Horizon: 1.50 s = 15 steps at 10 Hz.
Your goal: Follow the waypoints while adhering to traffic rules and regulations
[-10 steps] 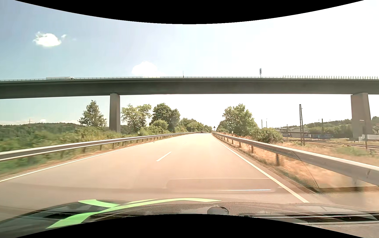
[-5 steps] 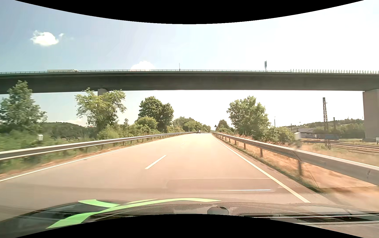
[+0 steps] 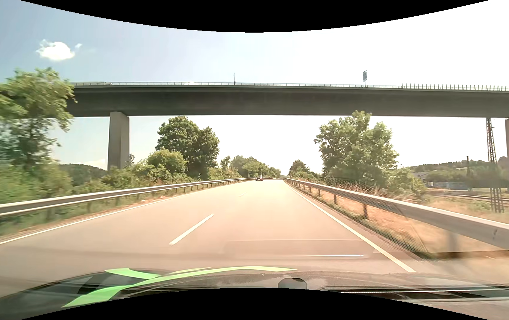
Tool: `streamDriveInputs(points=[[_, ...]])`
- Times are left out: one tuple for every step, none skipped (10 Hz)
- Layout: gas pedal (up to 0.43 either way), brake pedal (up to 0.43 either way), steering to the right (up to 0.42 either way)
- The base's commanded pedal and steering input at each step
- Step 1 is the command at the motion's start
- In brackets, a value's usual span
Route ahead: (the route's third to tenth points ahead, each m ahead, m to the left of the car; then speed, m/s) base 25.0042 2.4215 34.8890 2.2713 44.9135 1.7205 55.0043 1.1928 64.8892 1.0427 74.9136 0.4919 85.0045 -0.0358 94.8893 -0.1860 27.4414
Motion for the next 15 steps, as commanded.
streamDriveInputs(points=[[0.268,0.000,0.003],[0.280,0.000,0.003],[0.280,0.000,0.003],[0.280,0.000,0.003],[0.260,0.000,0.003],[0.240,0.000,0.003],[0.228,0.000,0.002],[0.220,0.000,0.002],[0.220,0.000,0.002],[0.220,0.000,0.002],[0.228,0.000,0.002],[0.240,0.000,0.002],[0.240,0.000,0.002],[0.240,0.000,0.002],[0.240,0.000,0.001]])
